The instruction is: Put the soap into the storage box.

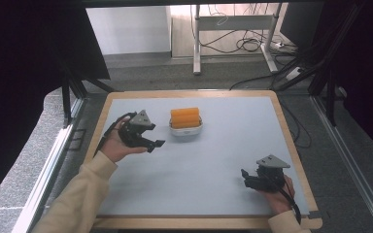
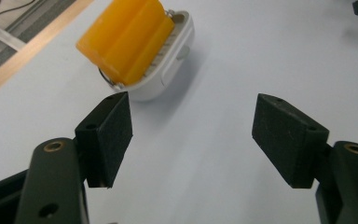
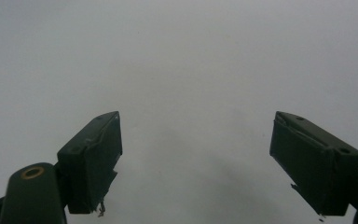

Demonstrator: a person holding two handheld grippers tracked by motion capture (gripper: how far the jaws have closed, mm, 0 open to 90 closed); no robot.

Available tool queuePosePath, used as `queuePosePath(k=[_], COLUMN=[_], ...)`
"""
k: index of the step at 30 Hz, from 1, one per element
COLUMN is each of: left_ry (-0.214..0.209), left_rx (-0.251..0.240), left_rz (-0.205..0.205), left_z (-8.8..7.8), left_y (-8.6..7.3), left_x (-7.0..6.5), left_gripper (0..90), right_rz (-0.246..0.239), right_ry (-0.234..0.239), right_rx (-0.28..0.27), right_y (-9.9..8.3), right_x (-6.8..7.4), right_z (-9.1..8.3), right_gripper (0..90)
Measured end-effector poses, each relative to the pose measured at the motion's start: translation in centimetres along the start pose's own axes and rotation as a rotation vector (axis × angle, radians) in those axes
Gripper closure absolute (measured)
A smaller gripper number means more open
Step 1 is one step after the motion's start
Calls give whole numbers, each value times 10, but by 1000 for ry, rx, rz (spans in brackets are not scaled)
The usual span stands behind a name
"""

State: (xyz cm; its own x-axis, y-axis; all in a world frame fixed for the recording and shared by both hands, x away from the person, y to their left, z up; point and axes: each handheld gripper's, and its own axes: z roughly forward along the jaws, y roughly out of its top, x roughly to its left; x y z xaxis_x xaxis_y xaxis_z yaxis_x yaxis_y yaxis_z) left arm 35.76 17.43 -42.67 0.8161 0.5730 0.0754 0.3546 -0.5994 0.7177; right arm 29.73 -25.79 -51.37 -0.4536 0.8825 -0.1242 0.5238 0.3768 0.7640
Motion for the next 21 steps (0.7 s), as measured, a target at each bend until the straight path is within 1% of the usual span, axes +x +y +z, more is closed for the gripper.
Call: queuePosePath(k=[4,6,8,9,11,13,17,19,20,21], left_ry=[14,15,20,18,10,-4,11,19,20,14], left_rx=[-8,-17,-12,-10,-13,-20,-18,-25,-30,-26], left_rz=[-32,-67,-84,-96,-107,-124,-120,-126,-136,-137], left_z=[-5,-6,-7,-7,-9,-11,-12,-11,-10,-9], left_y=[-19,-30,-40,-45,-52,-58,-65,-67,-68,-68], left_x=[-12,-18,-23,-24,-28,-30,-34,-35,-36,-35], left_gripper=[278,277,273,273,271,271,268,267,267,268], right_rz=[-2,-1,-3,-3,-2,-1,1,0,-1,-2], right_ry=[1,1,2,2,2,2,0,-1,-1,-3], right_rx=[0,-1,0,0,0,2,4,4,2,1], right_y=[0,0,0,0,-1,0,-1,-1,-1,-1], right_x=[0,0,0,1,1,1,1,1,1,1], right_z=[0,0,0,0,0,0,0,0,0,0], right_gripper=[172,172,172,172,172,172,172,172,172,173])
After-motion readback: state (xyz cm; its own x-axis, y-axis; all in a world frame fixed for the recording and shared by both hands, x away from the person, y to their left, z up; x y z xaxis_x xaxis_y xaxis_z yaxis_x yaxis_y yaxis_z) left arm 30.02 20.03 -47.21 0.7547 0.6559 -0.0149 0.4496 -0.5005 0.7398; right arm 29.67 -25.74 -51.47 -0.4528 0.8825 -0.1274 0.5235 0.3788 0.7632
